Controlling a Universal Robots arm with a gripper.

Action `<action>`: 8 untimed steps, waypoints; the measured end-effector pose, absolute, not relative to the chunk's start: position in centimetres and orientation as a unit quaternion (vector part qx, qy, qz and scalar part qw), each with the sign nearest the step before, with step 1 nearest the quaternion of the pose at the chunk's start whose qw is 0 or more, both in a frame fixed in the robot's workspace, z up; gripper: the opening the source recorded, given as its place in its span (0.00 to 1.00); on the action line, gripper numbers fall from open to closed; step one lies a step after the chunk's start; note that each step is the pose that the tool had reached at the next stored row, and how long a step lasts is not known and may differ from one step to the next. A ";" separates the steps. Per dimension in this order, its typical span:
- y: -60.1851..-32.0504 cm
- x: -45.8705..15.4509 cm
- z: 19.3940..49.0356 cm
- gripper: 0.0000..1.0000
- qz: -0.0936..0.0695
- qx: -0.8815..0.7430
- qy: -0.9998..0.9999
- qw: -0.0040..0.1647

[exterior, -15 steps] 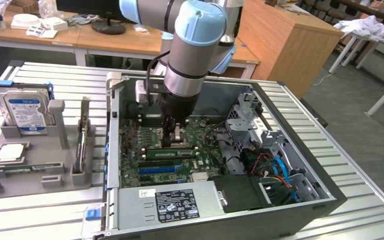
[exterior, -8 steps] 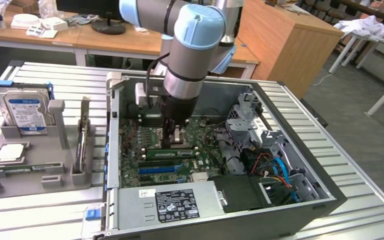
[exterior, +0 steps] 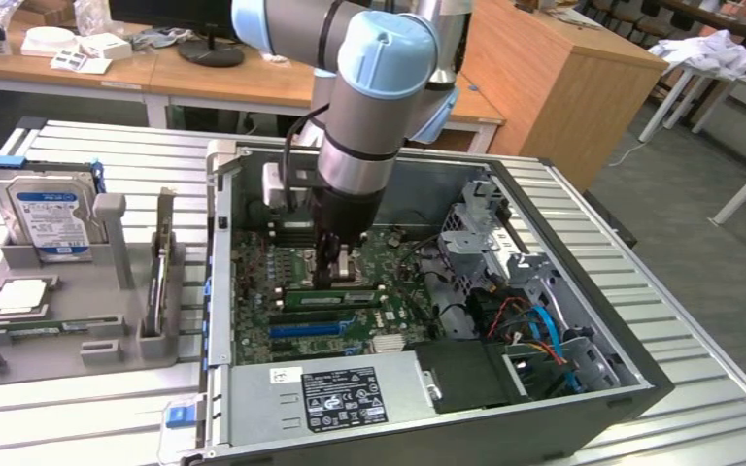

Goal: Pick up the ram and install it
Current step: 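Press down the ram until it locks into place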

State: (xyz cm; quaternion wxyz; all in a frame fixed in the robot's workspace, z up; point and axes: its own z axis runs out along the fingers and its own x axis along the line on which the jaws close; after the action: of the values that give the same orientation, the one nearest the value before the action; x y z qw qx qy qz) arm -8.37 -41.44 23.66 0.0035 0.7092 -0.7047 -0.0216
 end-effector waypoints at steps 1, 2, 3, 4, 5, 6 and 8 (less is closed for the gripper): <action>-41.4 -8.4 23.6 0.11 -0.022 0.709 -0.705 0.004; -41.4 -8.4 23.5 0.11 -0.022 0.709 -0.705 0.004; -41.4 -8.4 23.5 0.11 -0.022 0.709 -0.705 0.004; -41.4 -8.4 23.4 0.11 -0.022 0.709 -0.705 0.004; -41.4 -8.4 23.4 0.11 -0.022 0.709 -0.705 0.004; -41.4 -8.4 23.4 0.11 -0.022 0.709 -0.705 0.004; -41.4 -8.4 23.4 0.11 -0.022 0.709 -0.705 0.003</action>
State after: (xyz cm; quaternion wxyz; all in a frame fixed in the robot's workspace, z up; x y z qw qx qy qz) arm -8.37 -41.44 23.37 0.0033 0.7091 -0.7047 -0.0220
